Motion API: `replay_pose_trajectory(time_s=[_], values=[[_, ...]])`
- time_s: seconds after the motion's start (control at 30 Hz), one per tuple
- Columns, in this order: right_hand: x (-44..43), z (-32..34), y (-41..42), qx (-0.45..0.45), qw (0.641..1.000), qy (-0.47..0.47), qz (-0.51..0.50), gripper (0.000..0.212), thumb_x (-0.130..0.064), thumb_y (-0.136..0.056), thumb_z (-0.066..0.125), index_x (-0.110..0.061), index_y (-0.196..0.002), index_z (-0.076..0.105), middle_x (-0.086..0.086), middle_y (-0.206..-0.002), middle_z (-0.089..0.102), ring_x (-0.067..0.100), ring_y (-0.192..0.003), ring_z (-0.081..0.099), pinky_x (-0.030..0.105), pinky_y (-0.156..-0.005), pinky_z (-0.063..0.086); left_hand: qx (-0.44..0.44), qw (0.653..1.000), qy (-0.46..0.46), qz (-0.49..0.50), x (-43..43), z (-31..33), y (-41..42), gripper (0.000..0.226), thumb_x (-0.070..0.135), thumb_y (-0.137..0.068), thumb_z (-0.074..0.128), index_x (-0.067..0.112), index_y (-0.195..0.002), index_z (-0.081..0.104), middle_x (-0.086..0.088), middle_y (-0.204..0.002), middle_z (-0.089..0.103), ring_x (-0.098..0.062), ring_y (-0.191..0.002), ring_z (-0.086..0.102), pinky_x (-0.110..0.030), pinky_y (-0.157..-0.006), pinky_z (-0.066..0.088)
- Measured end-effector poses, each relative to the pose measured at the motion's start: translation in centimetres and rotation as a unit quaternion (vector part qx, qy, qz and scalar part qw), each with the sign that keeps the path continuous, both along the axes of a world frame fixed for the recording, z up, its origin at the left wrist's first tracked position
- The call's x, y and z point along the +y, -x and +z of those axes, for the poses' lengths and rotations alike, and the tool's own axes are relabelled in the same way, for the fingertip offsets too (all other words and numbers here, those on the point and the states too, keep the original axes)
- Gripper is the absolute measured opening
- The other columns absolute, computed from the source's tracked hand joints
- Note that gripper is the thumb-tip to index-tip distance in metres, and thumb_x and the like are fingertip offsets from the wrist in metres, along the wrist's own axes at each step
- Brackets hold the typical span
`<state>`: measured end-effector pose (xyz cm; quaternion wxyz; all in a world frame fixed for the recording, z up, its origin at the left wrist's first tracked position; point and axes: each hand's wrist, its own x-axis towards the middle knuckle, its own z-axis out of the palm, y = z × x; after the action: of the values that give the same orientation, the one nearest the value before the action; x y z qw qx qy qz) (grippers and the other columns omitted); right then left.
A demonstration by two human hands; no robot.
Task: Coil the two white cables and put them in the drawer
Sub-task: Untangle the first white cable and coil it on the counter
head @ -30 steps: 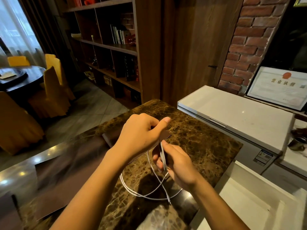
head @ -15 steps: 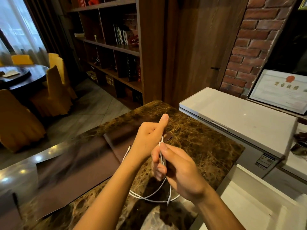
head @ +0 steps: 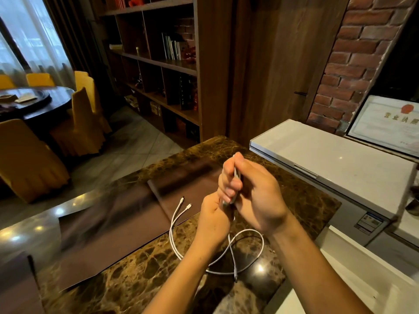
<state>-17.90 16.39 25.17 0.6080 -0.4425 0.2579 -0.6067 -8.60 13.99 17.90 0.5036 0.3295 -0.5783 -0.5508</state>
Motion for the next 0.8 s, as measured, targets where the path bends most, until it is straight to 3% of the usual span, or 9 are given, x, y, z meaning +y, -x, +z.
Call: replay_pose_trajectory(time_s=[0.13,0.23,0.3,0.37,0.47,0.6,0.8], values=[[-1.0,0.9,0.5,-0.010,1.000,0.001,-0.005,0.038,-0.034,-0.104,0.041,-0.011,-0.079,0.059,0.000,-0.060,0.040,0.013,-0.056,0.038,0.028,-0.056,0.036,-0.042,0.999,-0.003,0.000,-0.1,0.1,0.0,0.036,0.030,-0.096,0.044,0.020,-0.062,0.042,0.007,-0.052,0.036,-0.009,-0.049,0.027,-0.038,-0.051,0.021],[-1.4,1.1,0.7,-0.007,1.000,0.001,-0.019,0.038,-0.034,-0.103,0.041,-0.011,-0.080,0.060,-0.001,-0.060,0.042,0.013,-0.057,0.040,0.028,-0.056,0.036,-0.069,0.998,0.005,-0.002,0.2,0.9,-0.2,0.040,0.044,-0.096,0.043,0.017,-0.066,0.043,0.003,-0.053,0.038,-0.010,-0.049,0.030,-0.038,-0.050,0.026],[-1.7,1.4,1.0,-0.004,0.999,0.001,-0.033,0.038,-0.033,-0.105,0.039,-0.010,-0.081,0.059,-0.001,-0.060,0.043,0.013,-0.057,0.040,0.027,-0.056,0.036,-0.096,0.995,0.015,-0.017,0.6,1.4,-0.3,0.042,0.042,-0.098,0.042,0.013,-0.068,0.044,0.002,-0.053,0.039,-0.009,-0.047,0.032,-0.033,-0.049,0.028],[-1.9,1.6,1.3,0.012,0.999,-0.006,-0.051,0.038,-0.033,-0.105,0.038,-0.009,-0.083,0.057,0.000,-0.061,0.043,0.013,-0.057,0.041,0.028,-0.056,0.036,-0.135,0.990,0.036,-0.029,0.9,1.9,-0.6,0.042,0.038,-0.100,0.042,0.013,-0.067,0.044,0.006,-0.052,0.041,-0.010,-0.049,0.034,-0.036,-0.052,0.030],[-2.0,1.6,1.6,0.030,0.997,-0.013,-0.066,0.038,-0.033,-0.106,0.037,-0.008,-0.084,0.056,0.000,-0.061,0.043,0.013,-0.058,0.041,0.028,-0.057,0.037,-0.241,0.966,0.097,-0.016,0.7,2.6,-1.2,0.045,0.038,-0.102,0.043,0.007,-0.069,0.046,0.006,-0.054,0.046,-0.010,-0.053,0.040,-0.040,-0.058,0.037],[-2.0,1.5,1.9,0.051,0.996,-0.008,-0.078,0.040,-0.032,-0.108,0.035,-0.009,-0.084,0.057,-0.001,-0.060,0.045,0.013,-0.058,0.043,0.028,-0.058,0.039,-0.340,0.925,0.166,-0.019,0.9,4.0,-2.2,0.036,0.035,-0.107,0.043,0.026,-0.078,0.062,0.005,-0.055,0.053,-0.005,-0.055,0.050,-0.028,-0.062,0.041],[-1.9,1.5,2.1,0.120,0.986,-0.001,-0.120,0.042,-0.032,-0.109,0.034,-0.010,-0.084,0.059,-0.002,-0.060,0.047,0.013,-0.059,0.045,0.027,-0.058,0.040,-0.415,0.881,0.226,-0.032,1.6,6.4,-3.2,0.037,0.040,-0.106,0.042,0.021,-0.090,0.069,0.000,-0.068,0.066,-0.013,-0.062,0.059,-0.041,-0.067,0.050]])
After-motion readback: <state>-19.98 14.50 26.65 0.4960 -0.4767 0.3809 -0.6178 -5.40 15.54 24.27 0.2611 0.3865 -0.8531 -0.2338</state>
